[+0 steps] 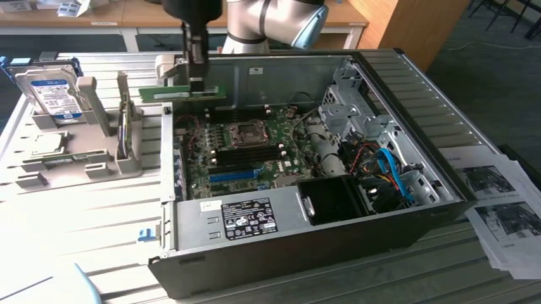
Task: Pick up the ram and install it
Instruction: 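Pick up the ram and move it above insertion slot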
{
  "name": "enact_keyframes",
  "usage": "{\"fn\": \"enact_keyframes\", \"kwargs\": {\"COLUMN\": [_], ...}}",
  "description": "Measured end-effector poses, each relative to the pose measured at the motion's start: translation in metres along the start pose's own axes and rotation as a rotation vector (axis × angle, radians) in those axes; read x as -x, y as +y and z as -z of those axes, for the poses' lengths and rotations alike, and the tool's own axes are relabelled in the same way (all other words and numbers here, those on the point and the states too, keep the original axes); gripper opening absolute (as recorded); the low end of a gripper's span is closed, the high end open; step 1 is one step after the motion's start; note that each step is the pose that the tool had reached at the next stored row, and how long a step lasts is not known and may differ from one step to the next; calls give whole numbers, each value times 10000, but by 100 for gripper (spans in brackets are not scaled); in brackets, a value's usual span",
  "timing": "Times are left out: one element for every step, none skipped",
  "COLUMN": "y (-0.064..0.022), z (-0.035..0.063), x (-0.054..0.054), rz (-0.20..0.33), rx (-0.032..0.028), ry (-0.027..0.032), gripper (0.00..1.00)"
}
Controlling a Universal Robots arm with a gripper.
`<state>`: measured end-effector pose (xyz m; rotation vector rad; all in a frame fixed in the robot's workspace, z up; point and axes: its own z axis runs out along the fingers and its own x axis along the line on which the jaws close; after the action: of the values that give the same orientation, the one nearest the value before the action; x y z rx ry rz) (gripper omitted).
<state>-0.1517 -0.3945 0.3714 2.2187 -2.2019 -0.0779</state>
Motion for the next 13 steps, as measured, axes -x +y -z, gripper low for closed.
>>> {"fn": "enact_keyframes", "kwargs": {"y": [-49, -92, -137, -184, -227, -272, -322, -366, -411, -456, -502, -546, -594], "z": [0, 1, 2, 3, 4, 5, 7, 7, 9, 10, 10, 11, 13], "x": [0, -1, -1, -2, -2, -2, -3, -3, -3, -4, -4, -4, -5], "rz": [-1, -1, -1, 1, 0, -2, 1, -1, -1, 0, 0, -1, -1], "rx": [0, 0, 0, 0, 0, 0, 0, 0, 0, 0, 0, -1, 0], "ry": [-1, -1, -1, -1, -1, -1, -2, -2, -2, -2, -3, -4, -3], "gripper": [11, 11, 11, 11, 11, 11, 11, 11, 11, 11, 11, 11, 11]}}
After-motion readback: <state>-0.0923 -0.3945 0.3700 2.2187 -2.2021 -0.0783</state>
